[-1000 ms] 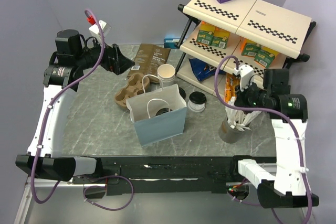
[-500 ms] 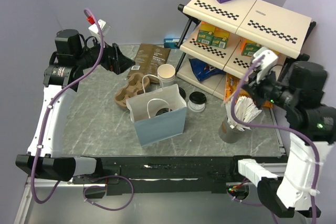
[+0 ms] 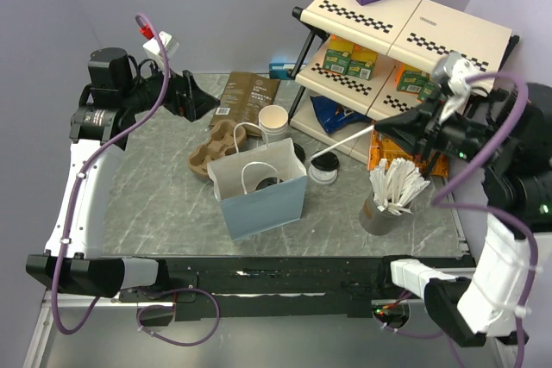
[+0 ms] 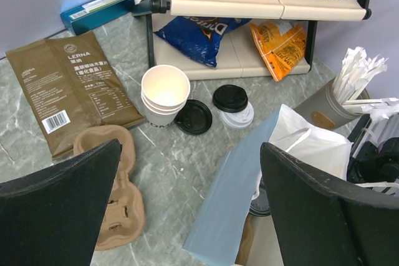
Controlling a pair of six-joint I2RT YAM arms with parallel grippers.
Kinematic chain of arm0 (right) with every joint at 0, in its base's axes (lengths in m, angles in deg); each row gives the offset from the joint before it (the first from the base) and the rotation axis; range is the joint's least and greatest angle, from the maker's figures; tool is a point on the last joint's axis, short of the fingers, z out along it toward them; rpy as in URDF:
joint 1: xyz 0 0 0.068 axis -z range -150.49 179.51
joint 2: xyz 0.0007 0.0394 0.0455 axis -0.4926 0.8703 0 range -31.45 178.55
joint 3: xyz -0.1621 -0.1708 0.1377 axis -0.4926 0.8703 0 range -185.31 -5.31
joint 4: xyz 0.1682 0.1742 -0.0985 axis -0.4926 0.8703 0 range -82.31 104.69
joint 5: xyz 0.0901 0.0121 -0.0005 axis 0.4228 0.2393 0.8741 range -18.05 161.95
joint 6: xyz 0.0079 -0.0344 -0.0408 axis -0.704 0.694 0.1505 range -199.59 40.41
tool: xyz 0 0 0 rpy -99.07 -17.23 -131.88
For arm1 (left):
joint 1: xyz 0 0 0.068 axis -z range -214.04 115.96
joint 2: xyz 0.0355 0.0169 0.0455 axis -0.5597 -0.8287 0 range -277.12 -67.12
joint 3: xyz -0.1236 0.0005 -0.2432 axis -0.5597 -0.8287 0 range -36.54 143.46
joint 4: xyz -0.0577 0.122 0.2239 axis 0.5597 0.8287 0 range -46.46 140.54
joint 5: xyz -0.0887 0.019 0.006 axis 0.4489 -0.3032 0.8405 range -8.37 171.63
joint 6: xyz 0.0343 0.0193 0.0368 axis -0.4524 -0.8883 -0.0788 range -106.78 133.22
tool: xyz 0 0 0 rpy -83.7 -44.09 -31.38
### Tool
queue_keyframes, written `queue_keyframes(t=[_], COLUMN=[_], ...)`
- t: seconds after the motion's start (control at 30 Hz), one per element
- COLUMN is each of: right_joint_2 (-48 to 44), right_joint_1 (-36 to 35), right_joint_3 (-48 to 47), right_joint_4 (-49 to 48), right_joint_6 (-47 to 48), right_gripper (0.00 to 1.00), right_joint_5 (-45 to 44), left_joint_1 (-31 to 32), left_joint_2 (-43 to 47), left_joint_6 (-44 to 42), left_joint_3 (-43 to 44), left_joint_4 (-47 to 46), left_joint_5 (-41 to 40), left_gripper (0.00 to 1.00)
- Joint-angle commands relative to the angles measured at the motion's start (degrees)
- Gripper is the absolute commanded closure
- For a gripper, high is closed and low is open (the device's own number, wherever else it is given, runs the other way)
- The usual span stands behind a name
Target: Pack the takeout coffee
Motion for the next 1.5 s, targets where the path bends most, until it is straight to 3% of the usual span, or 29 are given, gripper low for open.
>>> queue_keyframes(t=[0.0, 0.23, 0.4, 0.67, 0.8, 0.83, 0.93, 1.1, 1.17, 1.27, 1.3, 1.4, 1.47], right_joint_2=[4.0, 10.8, 15.2, 26.0, 32.8, 33.8, 35.6, 32.0, 30.2, 25.1, 22.9, 20.1, 16.6], right_joint_1=[-5.1, -19.5, -26.1, -38.1, -44.7, -46.1, -46.1, -36.6, -32.4, -31.4, -31.5, -31.6, -31.7], right_joint_3=[2.7, 1.0, 3.3, 1.0, -1.0, -1.9, -5.8, -8.2, -7.8, -2.6, -1.1, 3.4, 8.2], right_joint_4=[-9.0, -8.9, -12.6, -11.5, -10.8, -10.2, -12.3, -17.3, -17.4, -19.4, -20.4, -19.5, -19.4], right_joint_6=[-8.5, -3.3, -2.1, -0.7, -0.2, 0.1, -4.4, -11.4, -11.2, -12.2, -14.0, -17.6, -19.4], right_gripper=[1.0, 1.0, 1.0, 1.0, 0.72, 0.57, 0.4, 0.32, 0.21, 0.06, 0.03, 0.0, 0.0], right_joint_5=[7.2, -2.0, -10.6, -12.7, -16.0, -17.8, -18.8, -16.0, -17.7, -28.0, -35.6, -46.8, -49.2], left_joint_1=[-0.3, -1.2, -2.5, -3.5, -3.6, -3.7, -3.9, -4.1, -4.3, -4.6, -4.8, -5.5, -5.4], left_joint_2=[0.1, 1.2, 2.3, 3.2, 2.9, 2.8, 2.7, 3.3, 3.4, 3.6, 3.5, 3.4, 3.1], left_joint_6=[-1.6, -2.1, -2.4, -2.6, -2.2, -2.0, -2.0, -2.5, -1.8, -1.1, -0.9, -0.6, -0.8], left_joint_3=[2.8, 2.0, 1.6, 0.6, 0.7, 0.9, 1.4, 0.7, -0.1, -1.8, -2.5, -3.1, -3.3], left_joint_4=[-0.2, -0.2, 0.0, 0.0, -0.5, -0.5, -0.3, -0.1, -0.5, -1.3, -1.4, -1.6, -1.5], left_joint_5=[-0.1, -0.7, -0.8, -0.5, -0.2, -0.1, -0.3, -2.1, -4.6, -7.6, -9.2, -10.4, -11.5], left_gripper=[0.01, 0.01, 0.01, 0.01, 0.01, 0.01, 0.01, 0.0, 0.01, 0.0, 0.01, 0.01, 0.01])
